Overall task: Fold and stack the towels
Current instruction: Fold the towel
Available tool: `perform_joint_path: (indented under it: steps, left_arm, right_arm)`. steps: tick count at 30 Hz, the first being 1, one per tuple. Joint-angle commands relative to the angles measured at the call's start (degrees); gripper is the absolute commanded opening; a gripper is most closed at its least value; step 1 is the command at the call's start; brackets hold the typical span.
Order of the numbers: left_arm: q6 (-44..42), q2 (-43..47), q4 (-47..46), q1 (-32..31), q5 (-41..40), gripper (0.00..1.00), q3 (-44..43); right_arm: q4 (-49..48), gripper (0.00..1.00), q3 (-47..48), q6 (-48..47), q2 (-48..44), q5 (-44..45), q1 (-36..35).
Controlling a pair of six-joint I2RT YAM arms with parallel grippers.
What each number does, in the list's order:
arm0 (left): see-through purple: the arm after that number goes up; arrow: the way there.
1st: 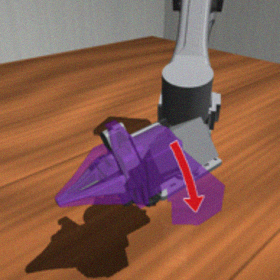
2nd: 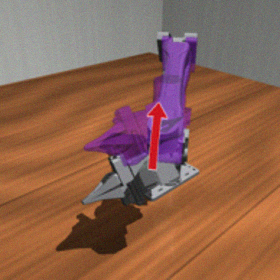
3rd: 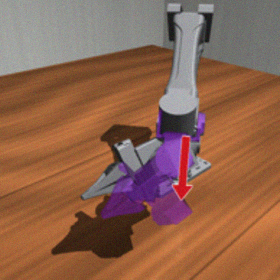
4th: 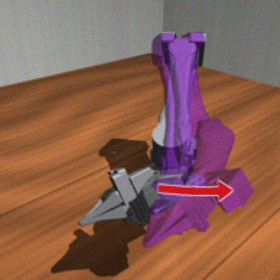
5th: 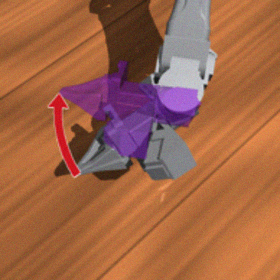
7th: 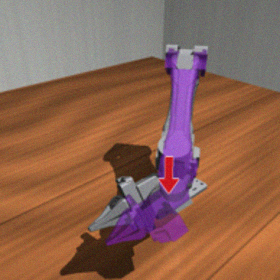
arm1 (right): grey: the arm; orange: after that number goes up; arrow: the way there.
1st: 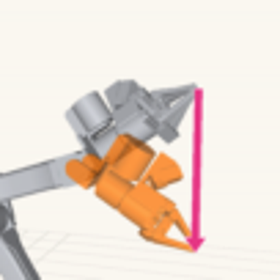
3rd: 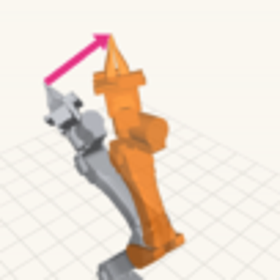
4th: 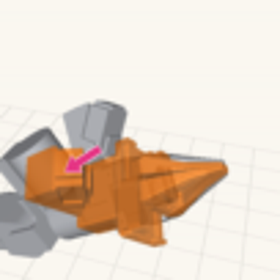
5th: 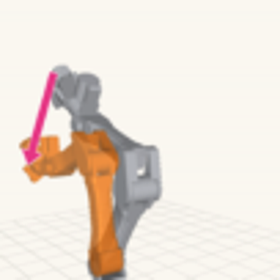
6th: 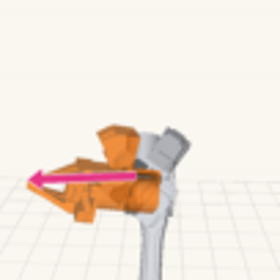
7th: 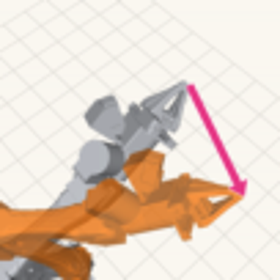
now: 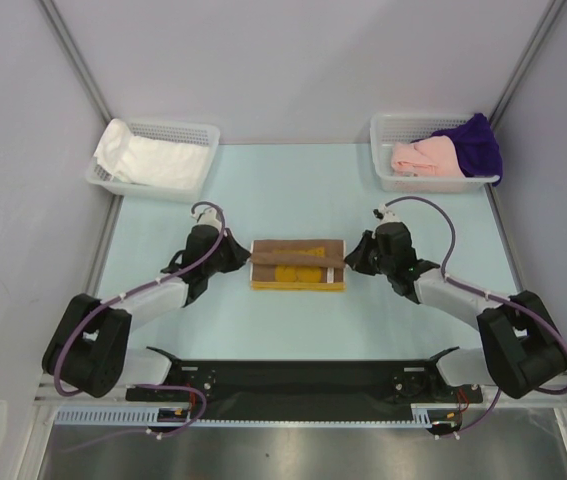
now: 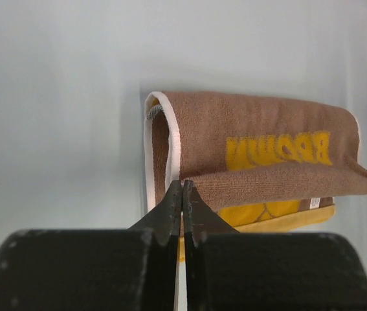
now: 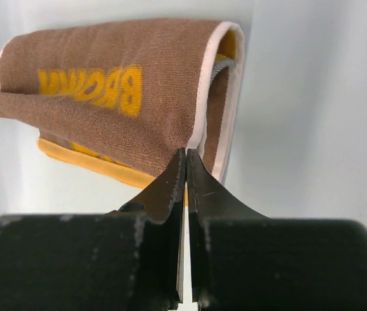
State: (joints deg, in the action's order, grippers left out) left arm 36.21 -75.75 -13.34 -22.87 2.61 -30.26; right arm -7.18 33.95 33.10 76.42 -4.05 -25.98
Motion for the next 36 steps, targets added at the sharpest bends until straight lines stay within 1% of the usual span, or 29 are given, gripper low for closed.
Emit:
perform_joint_path:
  steps: [1, 5, 14, 32, 36]
  left_arm:
    - [1.23, 2.79, -2.65, -0.59, -1.82, 0.0, 1.43]
    - [1.32, 4.55, -3.0, -0.77, -2.0, 0.0, 3.36]
    - [1.41, 4.9, -4.23, -1.3, -1.73, 0.0, 6.18]
    - [1.76, 4.99, -6.52, -1.38, -1.91, 0.0, 9.61]
    - [1.94, 4.03, -7.48, -1.56, -1.73, 0.03, 10.31]
  right_arm:
    - [-1.08, 0.0, -1.43, 0.82, -2.24, 2.73, -0.13]
    - [-1.08, 0.0, -3.45, 1.35, -4.7, 3.17, -0.21]
    - [-1.61, 0.0, -5.82, 1.61, -5.76, 3.0, -0.39]
    - [-3.98, 0.0, -9.08, 1.97, -4.71, 2.65, -0.65]
    - [-4.68, 0.0, -9.26, 2.05, -3.83, 2.21, -0.65]
